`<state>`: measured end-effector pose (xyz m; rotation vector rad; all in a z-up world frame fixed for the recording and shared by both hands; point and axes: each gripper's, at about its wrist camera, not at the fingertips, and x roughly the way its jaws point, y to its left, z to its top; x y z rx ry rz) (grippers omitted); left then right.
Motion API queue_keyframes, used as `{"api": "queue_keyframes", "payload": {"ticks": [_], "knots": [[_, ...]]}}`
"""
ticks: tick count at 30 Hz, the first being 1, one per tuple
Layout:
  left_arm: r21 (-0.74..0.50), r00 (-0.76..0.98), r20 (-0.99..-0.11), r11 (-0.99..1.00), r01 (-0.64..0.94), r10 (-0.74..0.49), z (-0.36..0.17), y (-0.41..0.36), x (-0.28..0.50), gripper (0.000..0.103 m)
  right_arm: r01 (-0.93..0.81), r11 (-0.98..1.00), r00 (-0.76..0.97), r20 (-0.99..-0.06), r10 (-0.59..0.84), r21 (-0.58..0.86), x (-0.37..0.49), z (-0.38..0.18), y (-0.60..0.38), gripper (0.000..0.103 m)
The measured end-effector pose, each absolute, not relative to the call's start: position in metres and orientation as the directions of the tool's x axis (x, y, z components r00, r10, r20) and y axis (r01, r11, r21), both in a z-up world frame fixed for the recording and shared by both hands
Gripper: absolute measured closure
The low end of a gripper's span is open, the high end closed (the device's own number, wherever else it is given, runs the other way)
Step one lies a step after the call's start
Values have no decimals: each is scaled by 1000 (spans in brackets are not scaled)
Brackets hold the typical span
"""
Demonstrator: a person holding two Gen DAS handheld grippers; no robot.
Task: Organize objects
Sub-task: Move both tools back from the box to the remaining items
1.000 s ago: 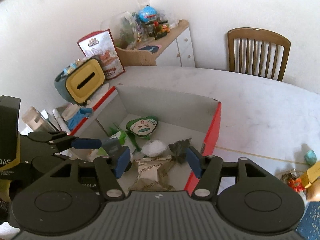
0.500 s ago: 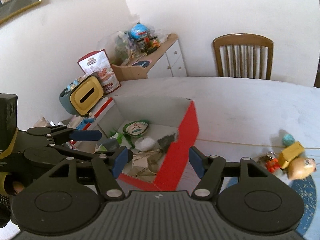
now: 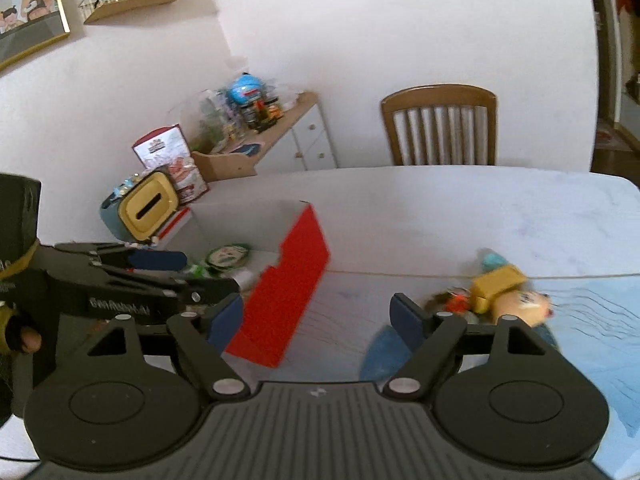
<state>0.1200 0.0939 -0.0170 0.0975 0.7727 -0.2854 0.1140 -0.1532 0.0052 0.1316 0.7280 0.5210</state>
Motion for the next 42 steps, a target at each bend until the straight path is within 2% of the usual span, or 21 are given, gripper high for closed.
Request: {"api": "queue_keyframes", "payload": {"ticks": [3, 10, 14, 31, 42], "knots": [[-26, 672, -702, 951, 308, -236, -19, 82, 119, 12, -382, 879, 636, -608, 475, 287, 109, -1, -172, 23], [-39, 657, -703, 936, 350, -275, -28, 53, 120, 1, -314, 911, 663, -624, 412, 268, 106, -13, -216, 22], [-51, 638, -709, 924, 379, -301, -36, 34, 123, 1, -292, 927, 684, -626, 376, 237, 107, -19, -236, 19], [-112, 601, -723, 915, 387, -342, -87, -21, 172, 1, -202, 966, 681, -686, 256, 160, 165, -73, -290, 19], [-97, 580, -737, 904, 416, -346, -120, -42, 201, 1, -296, 942, 664, -675, 322, 158, 192, -101, -282, 19]]}}
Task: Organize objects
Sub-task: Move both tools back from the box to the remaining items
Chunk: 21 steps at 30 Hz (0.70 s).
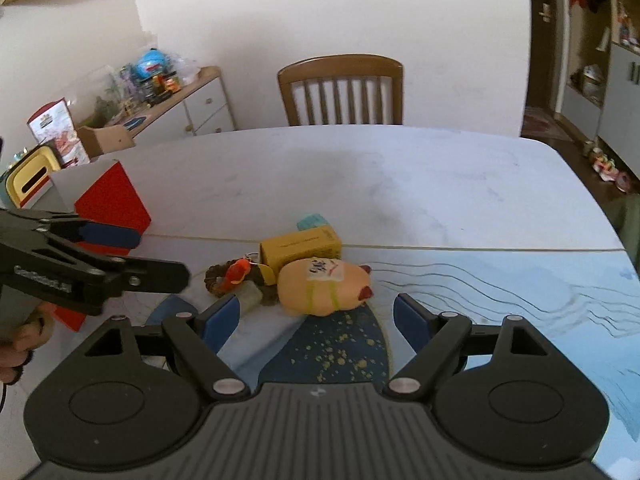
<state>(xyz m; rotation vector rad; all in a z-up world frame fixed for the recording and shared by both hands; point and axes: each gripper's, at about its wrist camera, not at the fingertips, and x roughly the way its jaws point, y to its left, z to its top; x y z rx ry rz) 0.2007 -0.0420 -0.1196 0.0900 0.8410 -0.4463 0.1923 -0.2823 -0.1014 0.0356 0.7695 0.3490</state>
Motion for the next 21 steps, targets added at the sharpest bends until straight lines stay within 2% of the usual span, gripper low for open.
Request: {"api": "queue_keyframes", "payload": {"ticks": [5, 12, 21], "knots": [[-118, 562, -746, 902, 415, -356, -135, -45, 214, 1, -304, 942, 661, -681, 315, 142, 205, -117, -276, 19], [-134, 542, -757, 899, 418, -365, -151, -48, 230, 8, -288, 945, 655, -689, 311, 152, 221, -141, -279, 19], [-128, 537, -751, 883, 452, -384, -158, -55, 240, 25, -333, 936, 661, -678, 320, 117, 227, -150, -270, 19]]}}
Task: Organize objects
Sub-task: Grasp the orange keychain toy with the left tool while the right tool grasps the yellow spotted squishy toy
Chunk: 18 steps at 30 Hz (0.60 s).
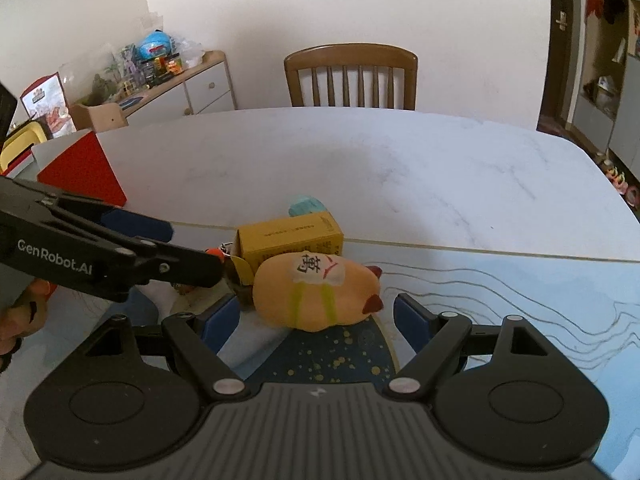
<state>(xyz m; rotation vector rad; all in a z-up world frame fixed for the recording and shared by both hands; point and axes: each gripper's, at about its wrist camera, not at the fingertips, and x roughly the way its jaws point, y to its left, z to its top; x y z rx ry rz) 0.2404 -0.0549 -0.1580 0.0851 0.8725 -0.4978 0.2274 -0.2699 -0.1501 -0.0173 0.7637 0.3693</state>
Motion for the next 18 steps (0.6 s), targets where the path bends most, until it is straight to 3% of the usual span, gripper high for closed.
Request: {"api": "queue_keyframes", "payload": {"ticks": [2, 7, 18], "knots": [[-124, 534, -750, 875, 467, -391, -158, -57, 240, 33, -337, 934, 660, -679, 321, 114, 229, -151, -267, 19], [-98, 531, -754, 865, 492, -387, -164, -61, 237, 40, -334, 936, 659, -682, 317, 113, 234, -156, -263, 19], [-132, 511, -762, 868, 479, -399, -169, -57, 244, 51, -322, 941, 662, -685, 305, 108, 238, -159, -262, 19]]}}
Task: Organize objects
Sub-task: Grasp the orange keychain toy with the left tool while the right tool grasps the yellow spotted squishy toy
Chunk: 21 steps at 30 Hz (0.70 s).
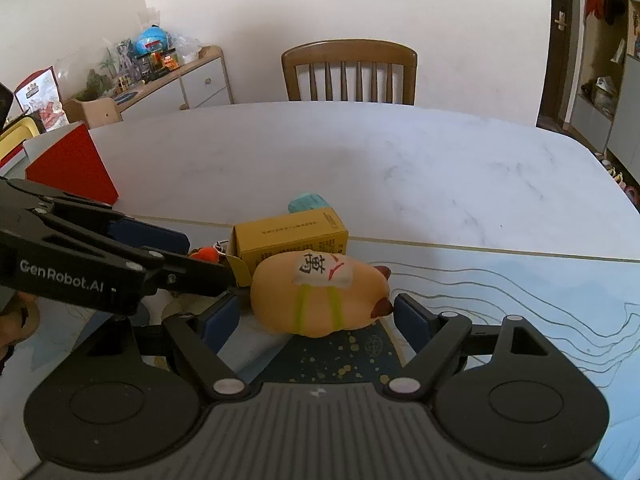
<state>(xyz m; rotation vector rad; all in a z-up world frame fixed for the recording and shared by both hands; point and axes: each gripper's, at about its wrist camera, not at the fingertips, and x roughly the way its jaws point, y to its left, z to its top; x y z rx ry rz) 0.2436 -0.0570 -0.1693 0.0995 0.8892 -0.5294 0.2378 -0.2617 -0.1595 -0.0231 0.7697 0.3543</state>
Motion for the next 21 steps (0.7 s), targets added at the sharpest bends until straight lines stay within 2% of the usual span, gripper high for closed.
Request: {"api": "queue_keyframes", "payload": {"ticks": [4, 9, 11, 21], "knots": [[-152, 500, -764, 868, 473, -407, -171, -54, 247, 56, -314, 943, 665, -684, 301, 109, 238, -159, -262, 19], [-175, 492, -766, 871, 459, -413, -171, -52, 248, 63, -315, 943, 665, -683, 303, 112, 236, -159, -263, 22], [-175, 490, -768, 871, 459, -412, -171, -52, 248, 66, -310, 945, 668, -683, 295, 106, 235, -158, -263, 27], [-204, 476, -766, 866, 456, -431, -169, -49, 250, 75, -301, 947, 672, -679, 295, 113, 232, -154, -265, 32]]}}
